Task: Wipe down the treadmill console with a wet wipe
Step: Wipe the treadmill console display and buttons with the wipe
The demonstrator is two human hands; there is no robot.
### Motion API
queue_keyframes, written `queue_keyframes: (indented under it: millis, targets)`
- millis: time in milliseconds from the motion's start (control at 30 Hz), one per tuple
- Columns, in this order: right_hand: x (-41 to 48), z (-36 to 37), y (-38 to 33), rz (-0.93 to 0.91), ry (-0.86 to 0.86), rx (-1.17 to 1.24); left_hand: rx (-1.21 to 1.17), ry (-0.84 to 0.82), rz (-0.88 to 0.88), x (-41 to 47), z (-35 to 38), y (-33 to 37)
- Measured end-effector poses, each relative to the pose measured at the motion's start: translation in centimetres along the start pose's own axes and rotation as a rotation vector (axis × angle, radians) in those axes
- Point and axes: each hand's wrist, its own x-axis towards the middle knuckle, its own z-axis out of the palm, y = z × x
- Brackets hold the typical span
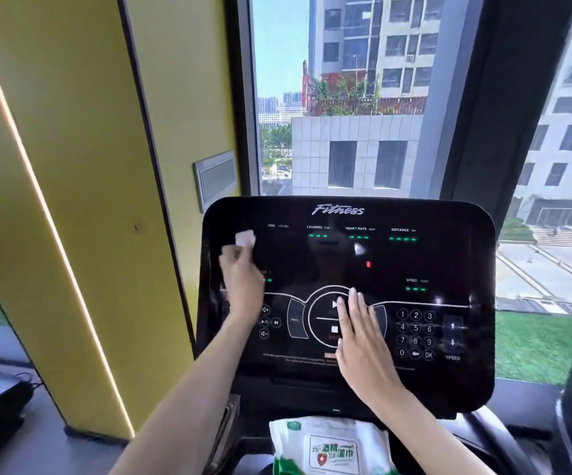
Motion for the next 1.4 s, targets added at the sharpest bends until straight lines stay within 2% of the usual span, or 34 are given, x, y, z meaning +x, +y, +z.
queue_keyframes:
  millis: [100, 133, 167, 200, 300, 333, 367, 533, 633, 733, 833, 1100, 1400]
  targets:
    - [-0.2, -0.5, 0.7, -0.013, 0.02, 0.002, 0.073, -0.333, 0.601, -3.4, 1.2, 0.0]
    - [-0.4, -0.7, 1.3, -0.011, 0.026, -0.007, 0.084, -0.374, 0.689, -2.8, 0.7, -1.1]
    - [-0.7, -0.9, 2.1, -0.002, 0.034, -0.02, 0.085, -0.333, 0.675, -1.8, 0.3, -2.3]
    - [-0.9, -1.1, 2.9, 0.018, 0.04, -0.033, 0.081, -0.239, 0.559, -0.8, -0.1, -3.0]
    - [-1.6, -1.4, 4.9, 0.114, 0.05, -0.057, 0.069, 0.046, -0.05, 1.6, -0.4, -1.5]
    - [-1.9, -1.5, 5.4, 0.14, 0.049, -0.065, 0.075, 0.078, -0.15, 1.8, 0.3, 0.2]
    - [-2.1, -1.5, 5.8, 0.161, 0.05, -0.07, 0.067, 0.088, -0.156, 1.5, 1.3, 2.2]
    - [-3.1, -1.8, 7.9, 0.248, 0.048, -0.084, -0.061, -0.053, 0.078, -2.3, 7.6, 11.7]
    - [-3.8, -2.2, 9.6, 0.283, 0.063, -0.088, -0.134, -0.201, 0.24, -3.9, 10.4, 16.4]
    - [-4.7, -2.4, 11.2, 0.324, 0.102, -0.069, -0.166, -0.355, 0.426, -4.4, 12.3, 19.6]
    - [-5.6, -2.4, 12.4, 0.363, 0.106, -0.056, -0.143, -0.457, 0.537, -4.4, 13.4, 21.5]
    - [-6.3, -0.8, 12.2, 0.406, 0.101, -0.016, -0.044, -0.67, 0.784, -5.0, 13.4, 22.6]
    - [-9.6, 1.1, 10.0, 0.537, 0.029, 0.0, -0.026, -0.828, 1.041, -10.3, 12.3, 18.4]
